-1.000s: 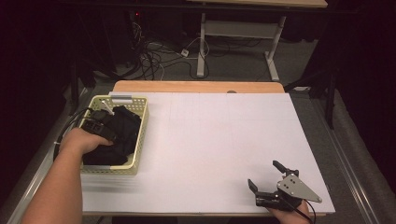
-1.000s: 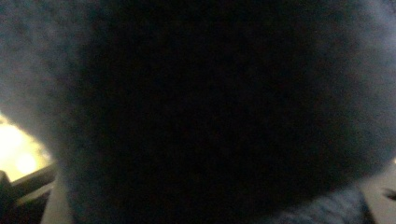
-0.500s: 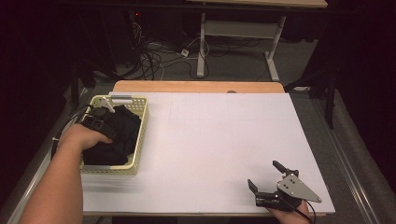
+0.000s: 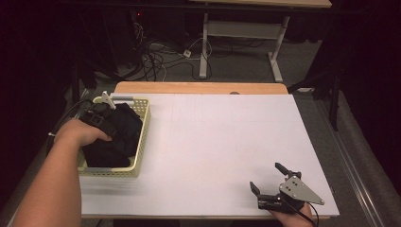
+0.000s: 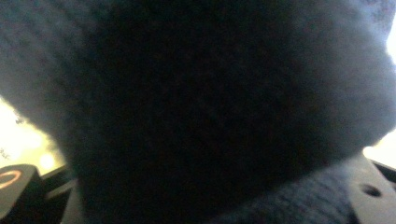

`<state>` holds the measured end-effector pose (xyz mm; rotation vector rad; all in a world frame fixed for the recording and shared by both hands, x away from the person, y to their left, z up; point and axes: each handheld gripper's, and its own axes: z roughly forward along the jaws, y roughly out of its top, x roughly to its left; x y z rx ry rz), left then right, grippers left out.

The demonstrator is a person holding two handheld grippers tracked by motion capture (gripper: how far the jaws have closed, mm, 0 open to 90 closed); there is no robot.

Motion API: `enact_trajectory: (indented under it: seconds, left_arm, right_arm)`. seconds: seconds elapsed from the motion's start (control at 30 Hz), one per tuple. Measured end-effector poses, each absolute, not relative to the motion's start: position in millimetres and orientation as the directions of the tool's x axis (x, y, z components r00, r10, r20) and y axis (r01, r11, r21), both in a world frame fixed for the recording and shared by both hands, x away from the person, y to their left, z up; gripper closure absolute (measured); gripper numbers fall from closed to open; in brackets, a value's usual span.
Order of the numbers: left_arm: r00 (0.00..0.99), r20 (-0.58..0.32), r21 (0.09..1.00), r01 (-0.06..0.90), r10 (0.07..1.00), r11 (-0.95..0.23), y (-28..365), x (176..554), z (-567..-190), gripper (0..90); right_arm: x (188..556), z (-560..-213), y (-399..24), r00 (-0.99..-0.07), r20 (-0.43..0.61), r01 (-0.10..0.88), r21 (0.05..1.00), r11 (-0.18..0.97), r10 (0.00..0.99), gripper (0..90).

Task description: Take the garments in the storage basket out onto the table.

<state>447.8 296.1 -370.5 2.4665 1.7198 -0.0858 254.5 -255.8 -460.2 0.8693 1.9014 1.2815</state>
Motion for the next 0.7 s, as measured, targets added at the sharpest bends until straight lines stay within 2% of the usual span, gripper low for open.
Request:
enact_trajectory:
  seconds: [0.7]
  left_arm:
    - [0.366,-0.108,0.06,0.931,0.924,-0.361,280.1,446.5,-341.9,46.8]
  right_arm:
    - [248.7,-457.1,-257.4,-0.548,-0.162,0.144,0.948,0.283,0.821,0.1]
